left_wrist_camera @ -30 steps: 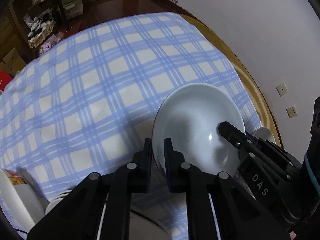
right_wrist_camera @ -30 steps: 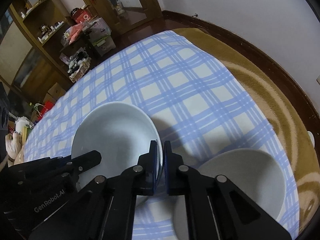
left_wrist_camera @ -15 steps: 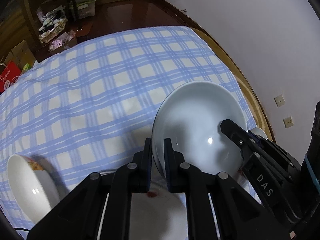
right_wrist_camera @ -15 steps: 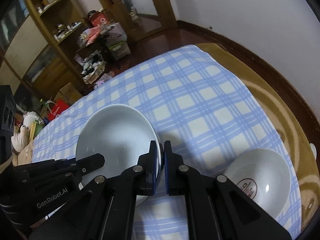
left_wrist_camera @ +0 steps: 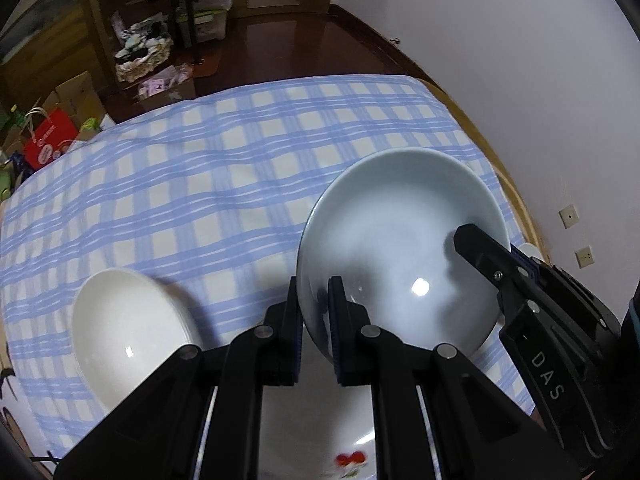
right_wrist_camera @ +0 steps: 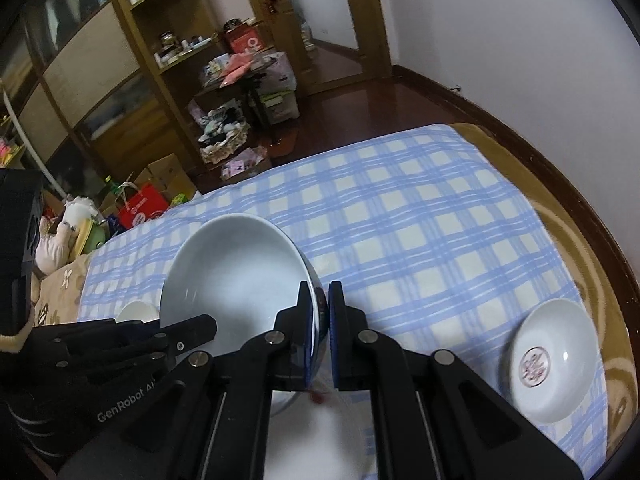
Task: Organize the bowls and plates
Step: 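Carry both held bowls toward the bowls set beside the plate stack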
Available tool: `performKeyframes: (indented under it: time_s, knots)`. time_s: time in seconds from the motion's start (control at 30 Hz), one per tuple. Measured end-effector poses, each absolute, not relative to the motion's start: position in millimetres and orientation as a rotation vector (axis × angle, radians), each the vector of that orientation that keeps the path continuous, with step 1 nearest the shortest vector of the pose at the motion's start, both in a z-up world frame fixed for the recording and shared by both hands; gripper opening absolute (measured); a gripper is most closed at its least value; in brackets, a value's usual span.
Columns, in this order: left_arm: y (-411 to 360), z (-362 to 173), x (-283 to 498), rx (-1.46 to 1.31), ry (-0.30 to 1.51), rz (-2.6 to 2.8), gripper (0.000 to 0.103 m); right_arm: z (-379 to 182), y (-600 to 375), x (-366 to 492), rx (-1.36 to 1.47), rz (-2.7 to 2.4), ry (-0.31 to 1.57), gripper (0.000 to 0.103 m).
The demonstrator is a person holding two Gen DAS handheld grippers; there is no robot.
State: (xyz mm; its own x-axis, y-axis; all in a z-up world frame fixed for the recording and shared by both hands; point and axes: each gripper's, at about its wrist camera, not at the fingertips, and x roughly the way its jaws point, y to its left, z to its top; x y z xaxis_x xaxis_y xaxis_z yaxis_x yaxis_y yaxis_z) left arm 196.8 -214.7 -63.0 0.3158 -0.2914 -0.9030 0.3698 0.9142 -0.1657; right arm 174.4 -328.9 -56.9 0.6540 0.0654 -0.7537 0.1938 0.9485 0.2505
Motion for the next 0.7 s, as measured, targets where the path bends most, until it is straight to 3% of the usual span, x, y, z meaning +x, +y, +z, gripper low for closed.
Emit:
performKeyframes:
  time_s: [0.7]
  knots:
    - [-80, -28, 169, 0.005, 1.121, -0.315, 0.012, -27, -210, 173, 0.259, 0.121, 0.804, 0.009]
